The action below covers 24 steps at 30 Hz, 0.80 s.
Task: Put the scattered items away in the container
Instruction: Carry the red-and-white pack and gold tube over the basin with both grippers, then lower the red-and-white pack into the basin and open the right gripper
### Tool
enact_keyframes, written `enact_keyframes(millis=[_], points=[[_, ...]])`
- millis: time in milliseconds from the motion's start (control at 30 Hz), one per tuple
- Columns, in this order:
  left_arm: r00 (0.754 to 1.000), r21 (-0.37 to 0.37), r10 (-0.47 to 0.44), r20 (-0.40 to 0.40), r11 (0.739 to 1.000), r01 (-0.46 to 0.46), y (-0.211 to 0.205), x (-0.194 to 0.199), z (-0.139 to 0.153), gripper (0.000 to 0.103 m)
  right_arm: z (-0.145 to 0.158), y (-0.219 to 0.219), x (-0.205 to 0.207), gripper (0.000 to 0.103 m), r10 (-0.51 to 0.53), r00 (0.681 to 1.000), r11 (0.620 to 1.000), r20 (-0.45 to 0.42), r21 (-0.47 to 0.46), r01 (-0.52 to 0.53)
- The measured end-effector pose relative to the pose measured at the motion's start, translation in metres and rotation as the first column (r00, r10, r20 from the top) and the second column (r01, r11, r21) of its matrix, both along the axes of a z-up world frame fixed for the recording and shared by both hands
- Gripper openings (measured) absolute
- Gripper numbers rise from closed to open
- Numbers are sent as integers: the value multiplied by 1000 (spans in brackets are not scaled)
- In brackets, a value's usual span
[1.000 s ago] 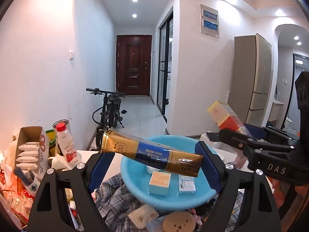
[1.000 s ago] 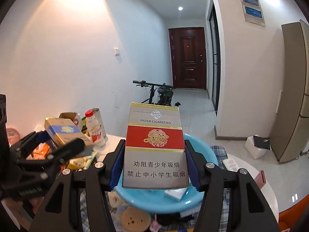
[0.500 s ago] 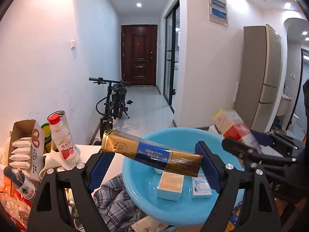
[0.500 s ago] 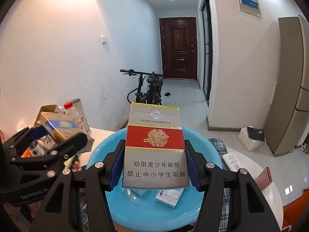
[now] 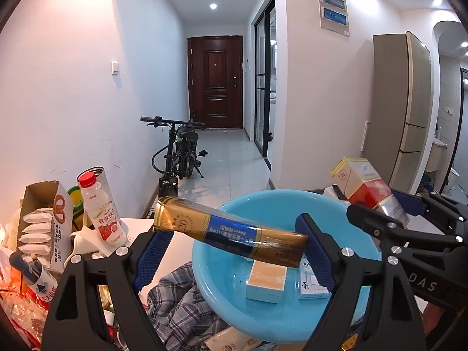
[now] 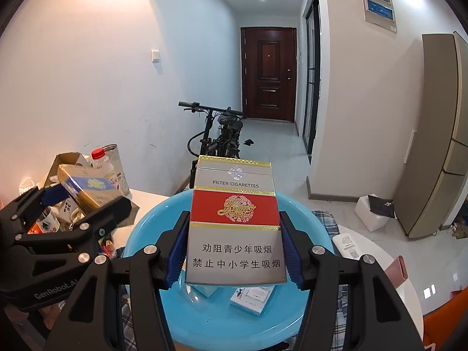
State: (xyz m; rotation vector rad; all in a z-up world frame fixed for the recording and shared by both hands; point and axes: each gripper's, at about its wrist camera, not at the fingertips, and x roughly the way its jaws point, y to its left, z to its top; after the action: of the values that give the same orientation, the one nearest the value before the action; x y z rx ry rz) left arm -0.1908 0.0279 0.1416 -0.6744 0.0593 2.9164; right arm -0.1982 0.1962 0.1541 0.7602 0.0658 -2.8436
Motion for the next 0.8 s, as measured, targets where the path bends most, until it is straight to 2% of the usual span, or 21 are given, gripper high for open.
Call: enact_keyframes(millis=[633,700,733,767,800], points=[[1000,1,10,-3,1000,-10,-5,0,1,84,0,2,5,61,-8,1000,1000,-7,13,8],[1000,5,18,-4,1000,-18,-8,-1,2,84,-3,2,1,74,-45,999,998,14,55,44],[1000,12,16,-1,1000,-16,-10,-1,2,84,-4,2,-1,90,-79,997,994,16,79,78],[1000,20,11,3,1000,-11,-11,-2,3,84,-5,3,-3,100,-109,994,990,11,95,108],[1000,28,10,5,1000,-10,-12,-2,3,84,-5,4,-4,103,-121,993,988,6,93,120]])
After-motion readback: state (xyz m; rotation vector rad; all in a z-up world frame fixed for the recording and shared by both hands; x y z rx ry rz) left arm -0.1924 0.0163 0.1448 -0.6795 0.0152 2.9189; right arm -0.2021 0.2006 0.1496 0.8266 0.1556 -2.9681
